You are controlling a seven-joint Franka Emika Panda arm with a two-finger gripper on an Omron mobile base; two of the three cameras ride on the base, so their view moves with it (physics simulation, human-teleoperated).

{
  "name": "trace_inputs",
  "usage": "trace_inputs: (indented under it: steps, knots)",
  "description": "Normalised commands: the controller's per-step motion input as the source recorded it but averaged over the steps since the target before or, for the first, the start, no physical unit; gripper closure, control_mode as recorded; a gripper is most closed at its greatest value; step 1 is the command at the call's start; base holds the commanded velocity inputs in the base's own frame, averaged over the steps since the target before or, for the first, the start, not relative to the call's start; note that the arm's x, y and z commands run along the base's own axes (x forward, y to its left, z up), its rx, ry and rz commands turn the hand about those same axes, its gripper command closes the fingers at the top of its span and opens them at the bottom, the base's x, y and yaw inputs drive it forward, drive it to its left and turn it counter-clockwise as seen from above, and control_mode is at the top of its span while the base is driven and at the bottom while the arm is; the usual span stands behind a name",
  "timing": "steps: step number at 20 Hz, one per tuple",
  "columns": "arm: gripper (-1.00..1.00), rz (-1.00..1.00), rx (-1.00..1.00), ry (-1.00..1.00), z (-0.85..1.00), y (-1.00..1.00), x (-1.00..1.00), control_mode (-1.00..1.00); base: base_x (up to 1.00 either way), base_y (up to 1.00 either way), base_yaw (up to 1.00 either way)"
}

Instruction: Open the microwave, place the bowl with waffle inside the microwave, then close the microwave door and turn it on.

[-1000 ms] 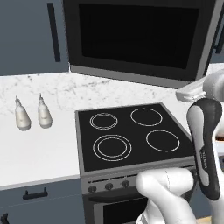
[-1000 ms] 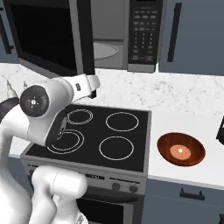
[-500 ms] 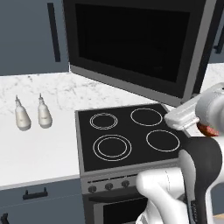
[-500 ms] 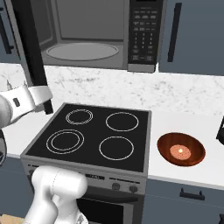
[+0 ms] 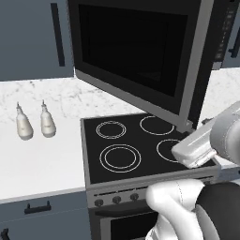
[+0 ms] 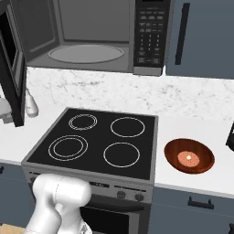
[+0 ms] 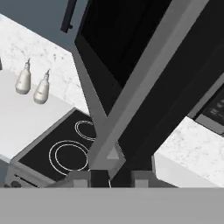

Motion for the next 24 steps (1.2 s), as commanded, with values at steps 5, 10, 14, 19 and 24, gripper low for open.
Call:
trace_inputs:
  steps: [5, 10, 14, 19, 24]
  knots:
    - [-1.00, 0.04, 0.13, 0.01, 0.14, -0.68, -1.00, -1.00, 0.00, 0.00, 0.00]
    - [-1.00, 0.03, 0.31, 0.27, 0.33, -0.98, -0.02, -1.00, 0.00, 0.00, 0.00]
    - [-1.00, 0.07, 0.38, 0.02, -0.04, -0.79, 0.69, -1.00, 0.00, 0.00, 0.00]
    - [-1.00, 0.00, 0.69, 0.08, -0.44, -0.37, 0.40, -1.00, 0.00, 0.00, 0.00]
    - [-1.00, 0.00, 0.63, 0.17, -0.34, 0.07, 0.51, -1.00, 0.00, 0.00, 0.00]
